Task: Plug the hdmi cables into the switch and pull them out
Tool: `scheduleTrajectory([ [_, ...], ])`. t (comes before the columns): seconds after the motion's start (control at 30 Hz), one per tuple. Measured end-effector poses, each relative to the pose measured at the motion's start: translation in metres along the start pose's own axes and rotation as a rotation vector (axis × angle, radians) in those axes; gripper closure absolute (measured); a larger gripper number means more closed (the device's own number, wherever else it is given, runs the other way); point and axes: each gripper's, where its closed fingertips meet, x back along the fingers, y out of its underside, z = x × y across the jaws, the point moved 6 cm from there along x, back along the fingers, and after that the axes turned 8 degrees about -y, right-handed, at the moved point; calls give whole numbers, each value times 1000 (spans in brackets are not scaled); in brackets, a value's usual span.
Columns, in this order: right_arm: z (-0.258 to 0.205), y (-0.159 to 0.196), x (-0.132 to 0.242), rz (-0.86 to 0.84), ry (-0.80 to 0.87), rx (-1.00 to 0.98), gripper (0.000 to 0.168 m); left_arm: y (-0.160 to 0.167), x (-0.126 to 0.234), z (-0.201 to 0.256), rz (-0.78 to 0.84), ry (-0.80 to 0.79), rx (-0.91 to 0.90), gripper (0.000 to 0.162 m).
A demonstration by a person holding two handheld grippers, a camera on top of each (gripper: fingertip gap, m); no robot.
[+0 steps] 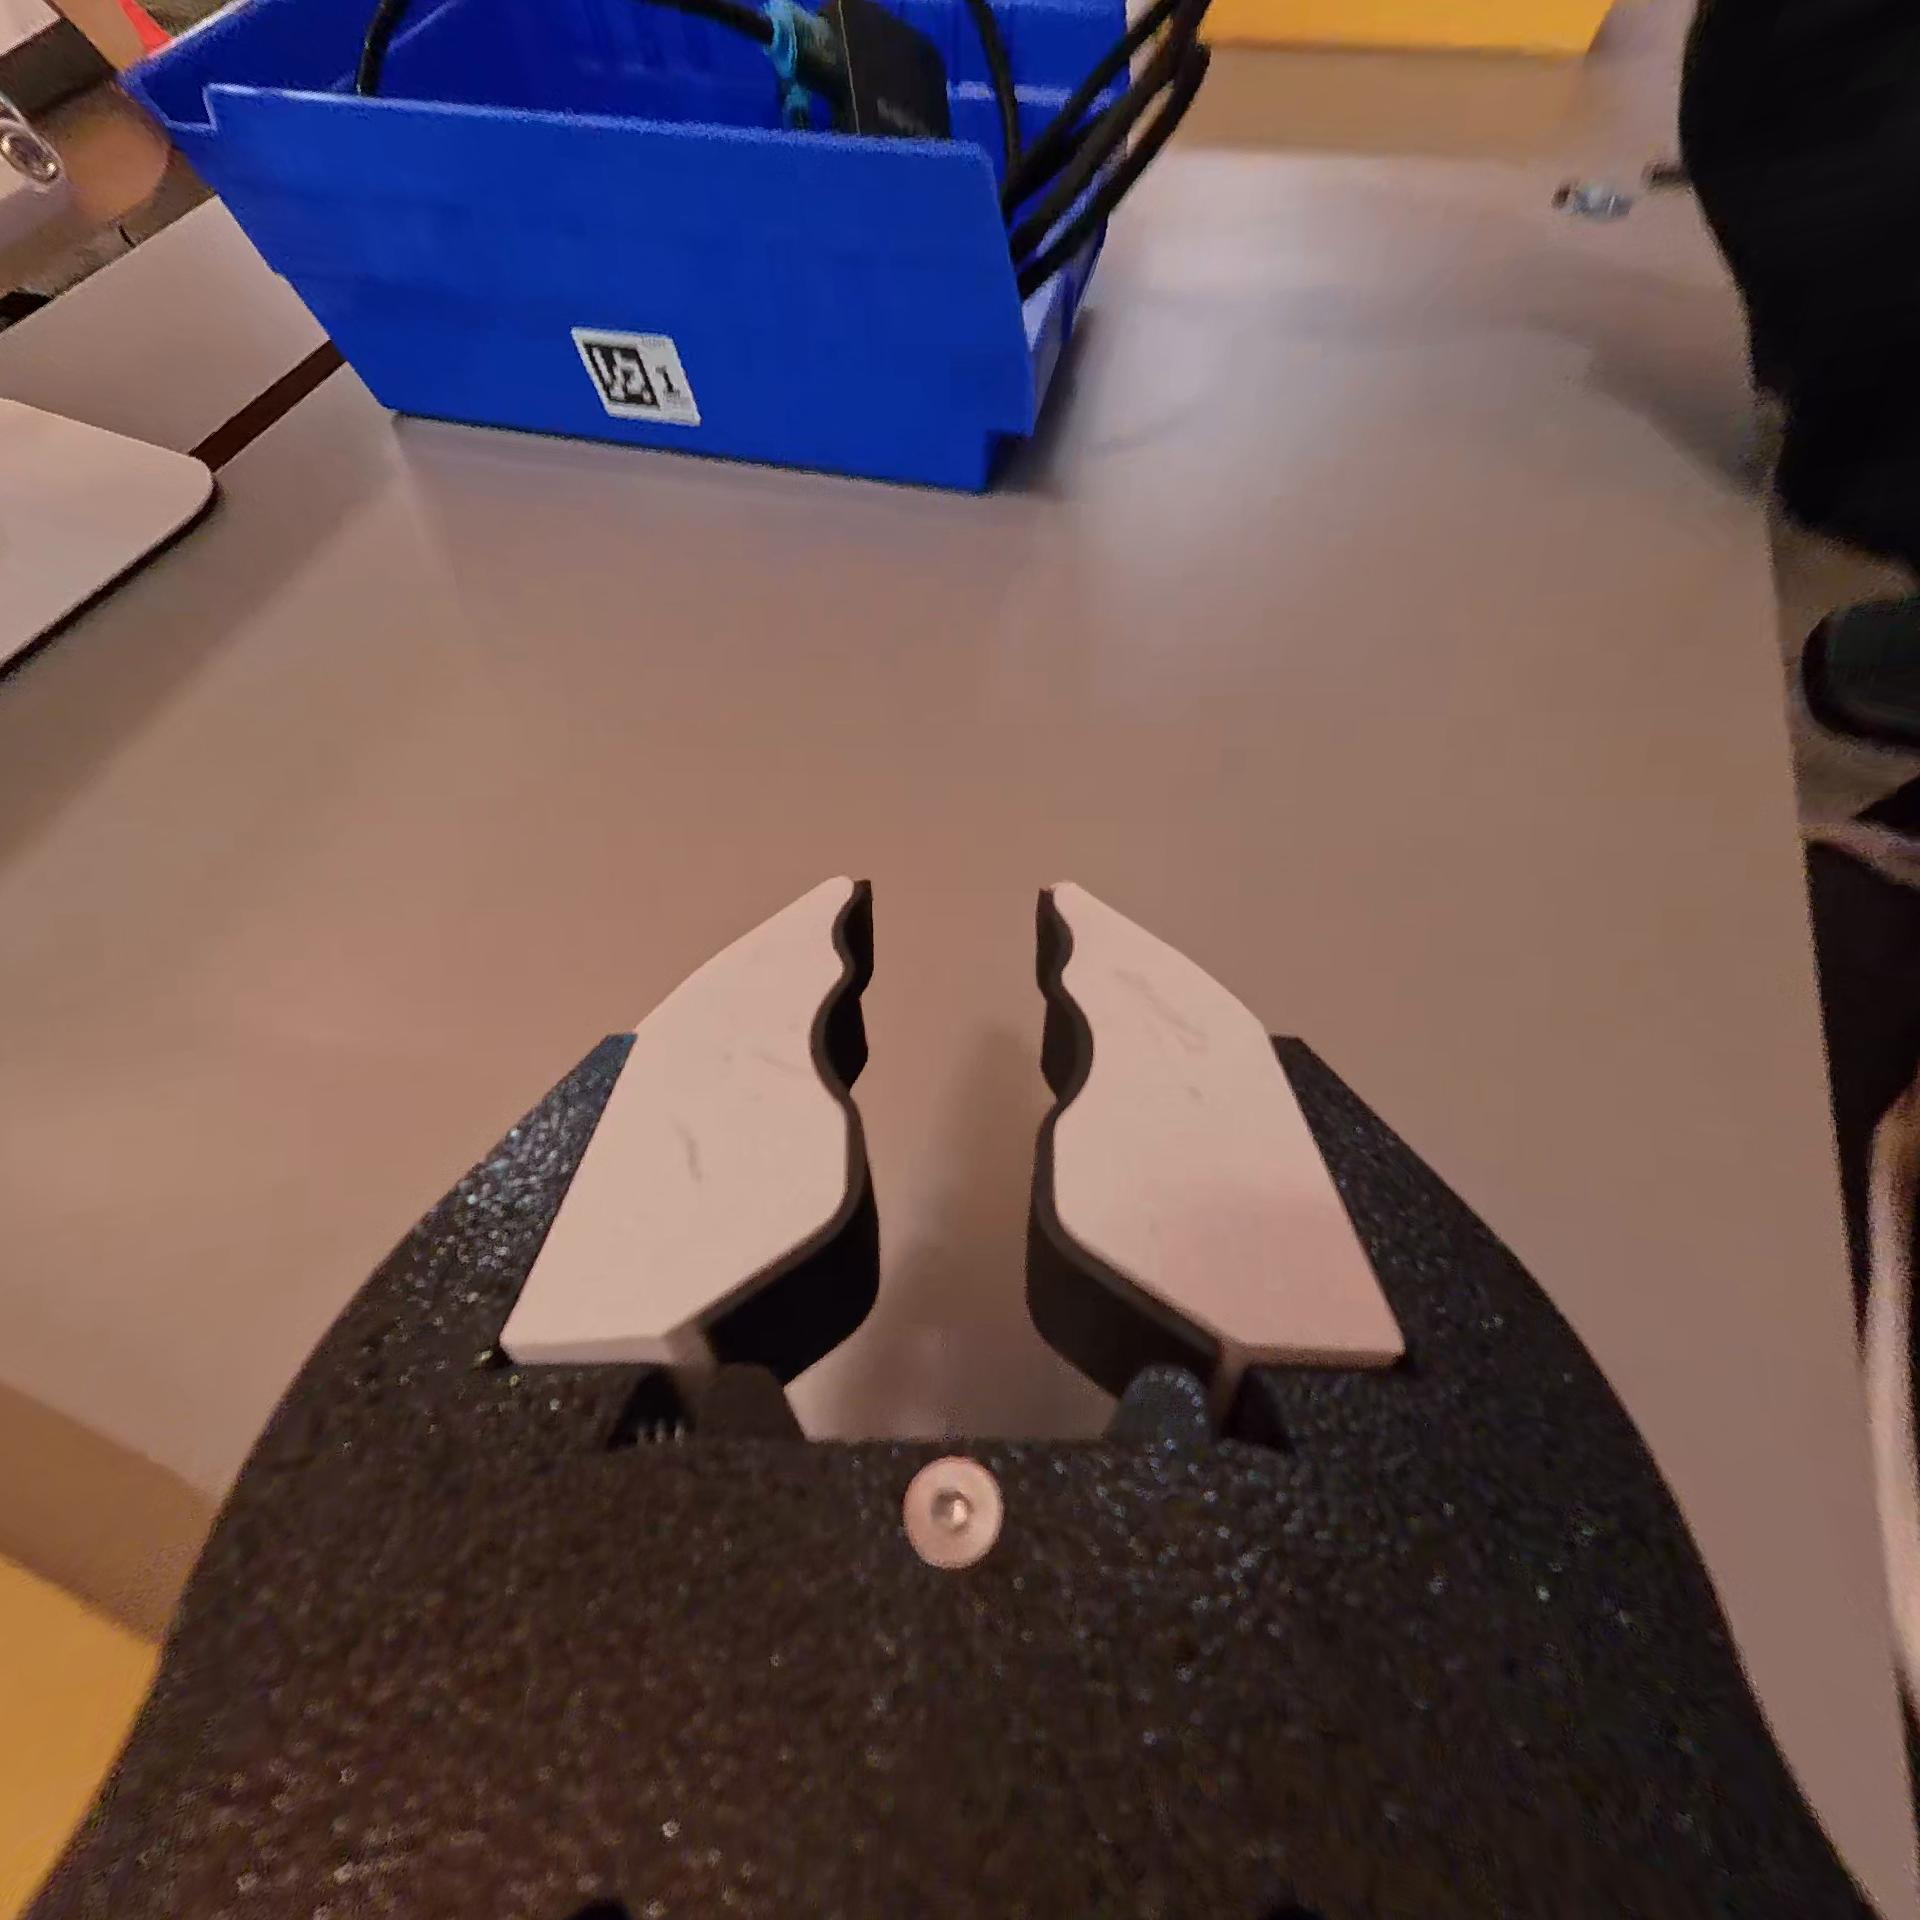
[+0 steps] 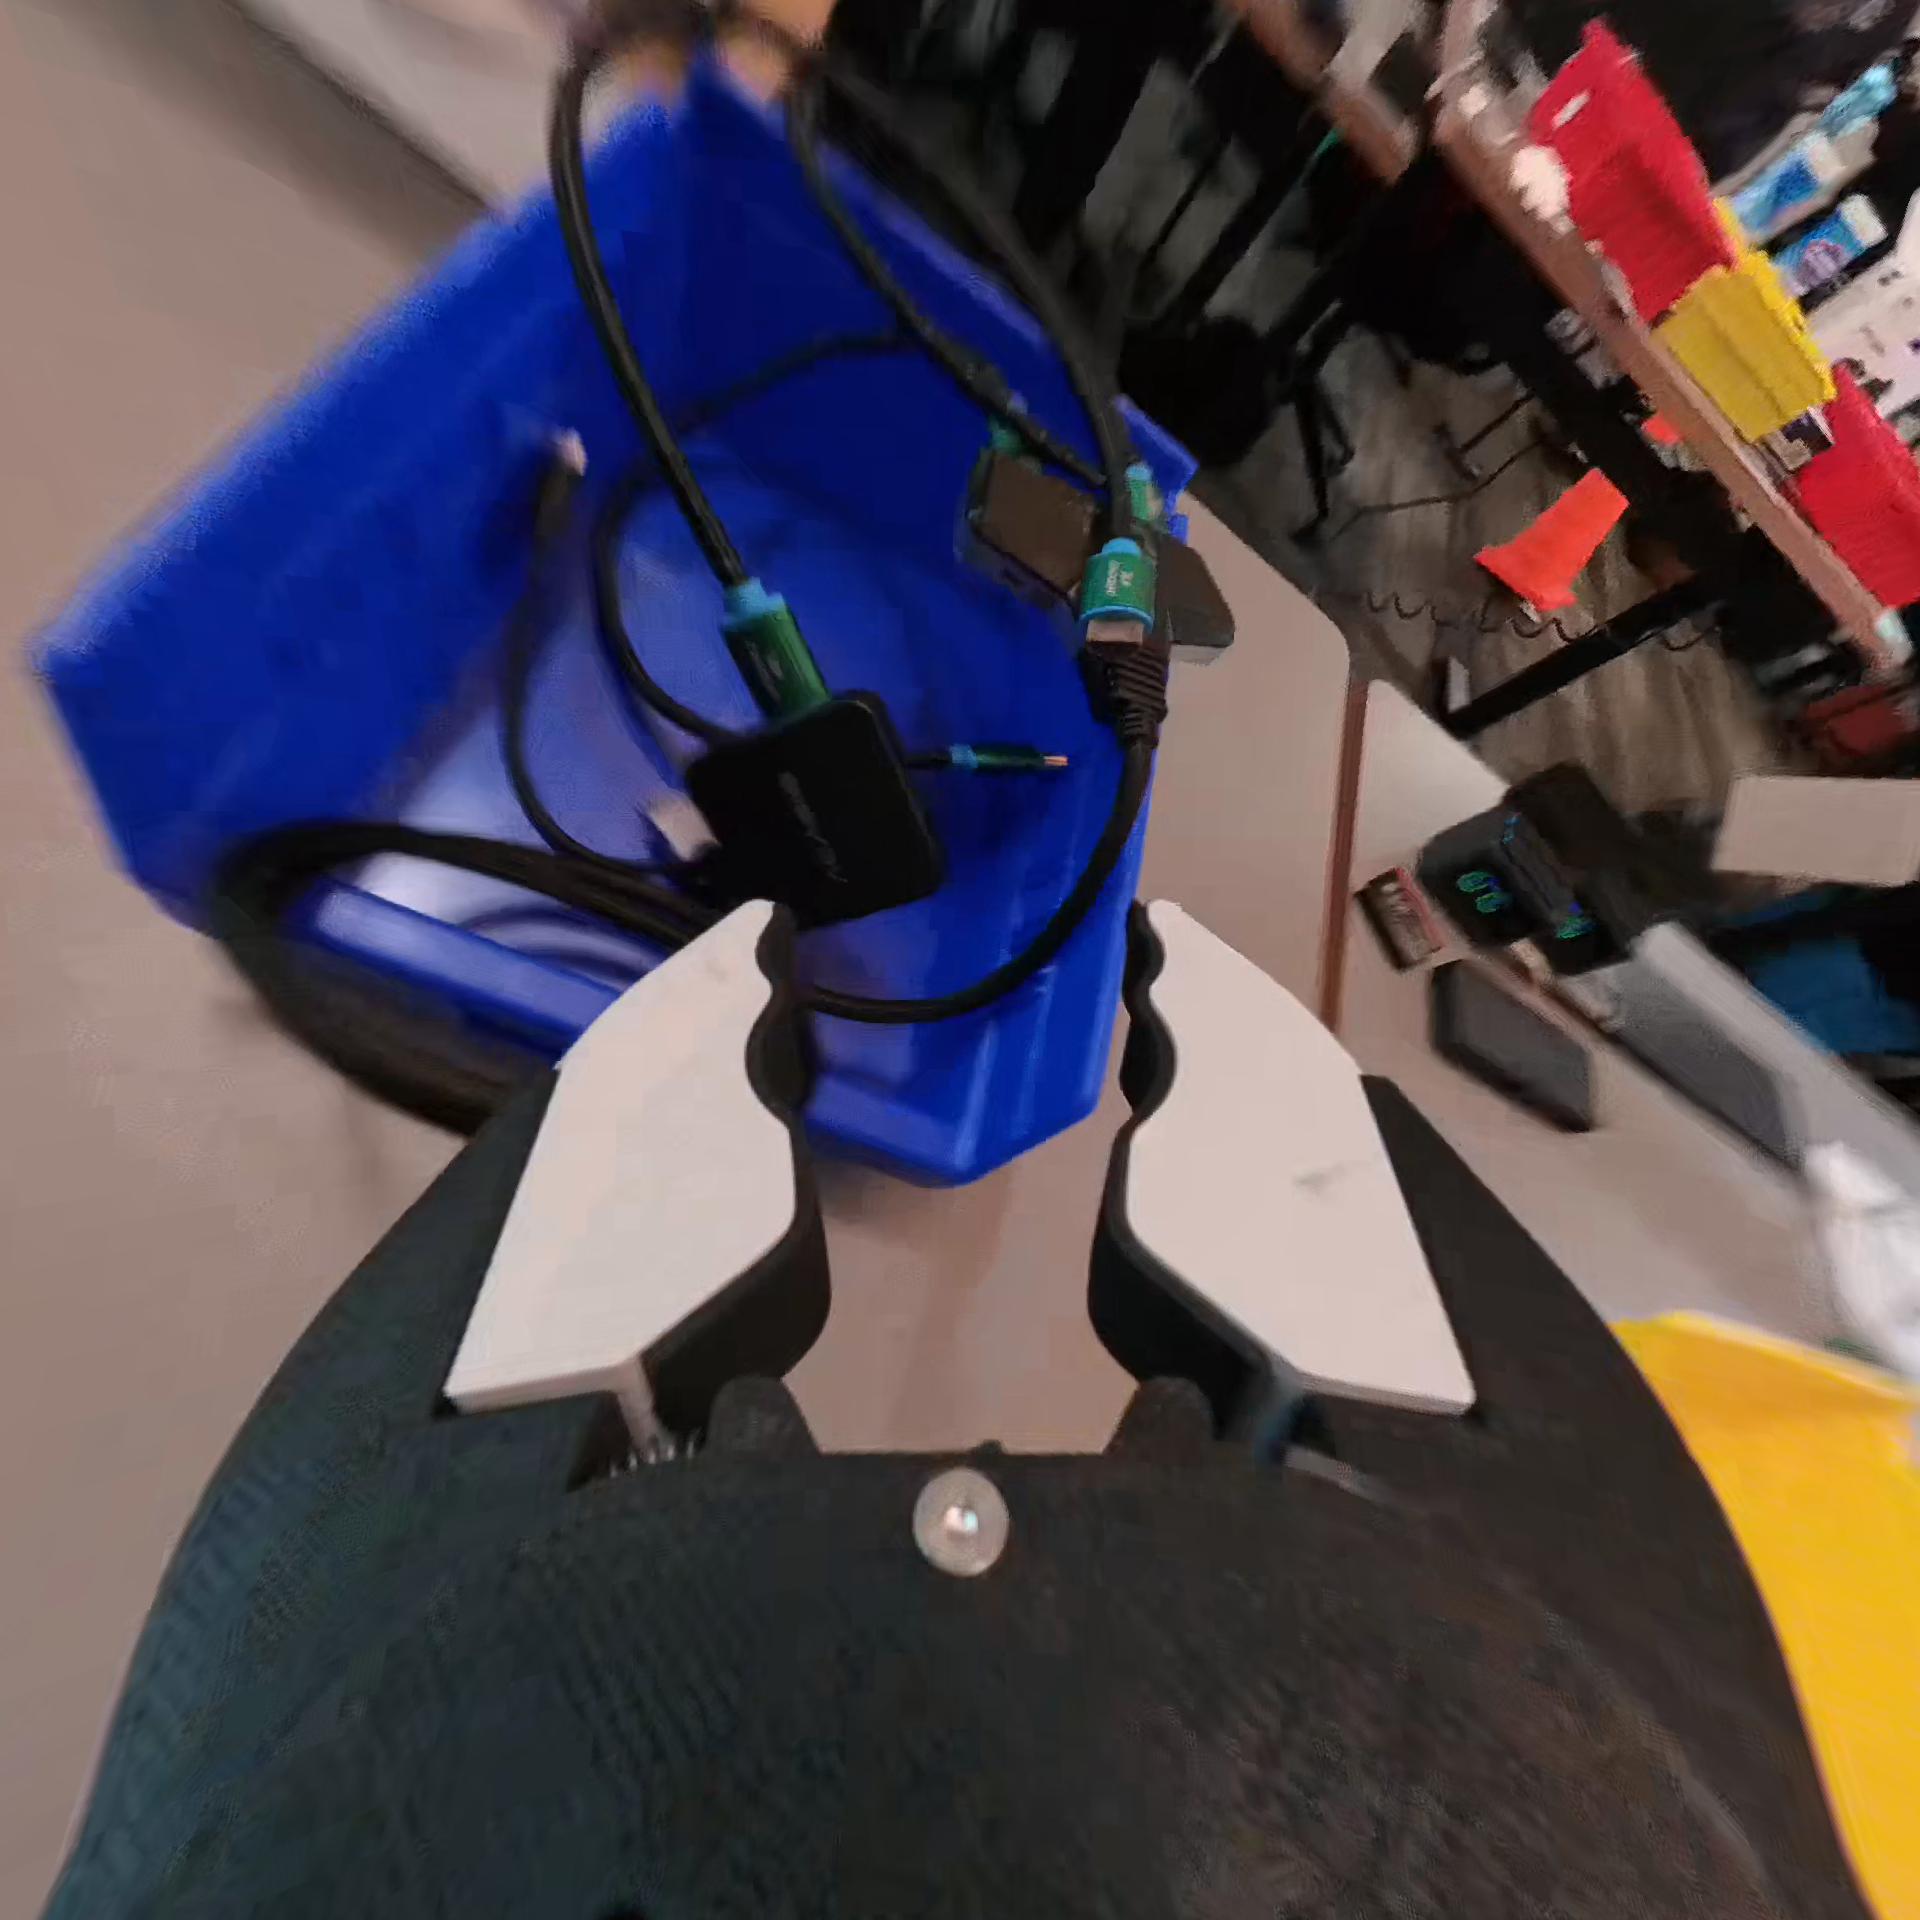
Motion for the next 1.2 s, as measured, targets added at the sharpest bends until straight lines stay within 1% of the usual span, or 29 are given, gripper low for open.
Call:
scheduleTrajectory([
  [0.03,-8,5,11,113,-7,-109,108,-5,-6,3,21,-5,38,130],
  [0.1,-25,16,29,359,-10,-294,108,-20,-22,8,65,-38,107,116],
  [0.13,-31,22,36,447,4,-349,108,-30,-32,11,80,-63,129,106],
  [0.17,-36,31,40,480,33,-387,108,-40,-44,13,87,-92,141,96],
  [0.2,-35,39,42,470,85,-413,105,-51,-57,16,90,-120,145,87],
  [0.23,-32,45,42,435,131,-409,97,-63,-71,19,95,-146,148,80],
  [0.3,-27,59,42,313,199,-415,77,-91,-100,27,129,-198,164,69],
  [0.33,-29,67,41,277,225,-430,71,-103,-115,30,146,-226,172,67],
  [0.4,-37,72,34,293,212,-412,61,-122,-144,31,157,-305,159,64],
  [0.47,-38,75,28,278,181,-415,57,-132,-170,25,143,-424,151,61],
  [0.57,-32,79,29,304,184,-438,58,-139,-202,15,90,-550,168,62],
  [0.63,-26,83,34,341,173,-441,60,-138,-217,9,31,-615,162,64],
  [0.7,-14,93,40,352,199,-491,60,-135,-227,3,-10,-670,147,73],
  [0.77,-4,100,46,399,214,-545,64,-132,-235,-1,-35,-674,139,81],
  [0.8,0,101,48,424,219,-571,66,-131,-237,-3,-50,-689,138,82],
  [0.83,2,102,49,440,213,-591,68,-131,-238,-6,-57,-723,128,87],
  [0.9,3,106,47,427,188,-596,70,-129,-235,-14,-72,-801,88,107],
  [0.93,4,109,46,407,194,-601,69,-129,-233,-18,-65,-818,95,115],
  [1.0,3,112,45,404,193,-617,70,-126,-225,-26,-54,-809,177,133],
  [1.07,-2,111,43,410,163,-623,74,-121,-214,-33,-58,-792,252,145],
  [1.1,-4,110,42,399,147,-612,74,-118,-209,-36,-51,-775,284,151],
  [1.17,-6,106,46,369,129,-604,72,-111,-200,-41,-41,-741,297,153],
  [1.2,-7,101,49,392,136,-593,71,-109,-195,-42,-45,-732,282,153],
])
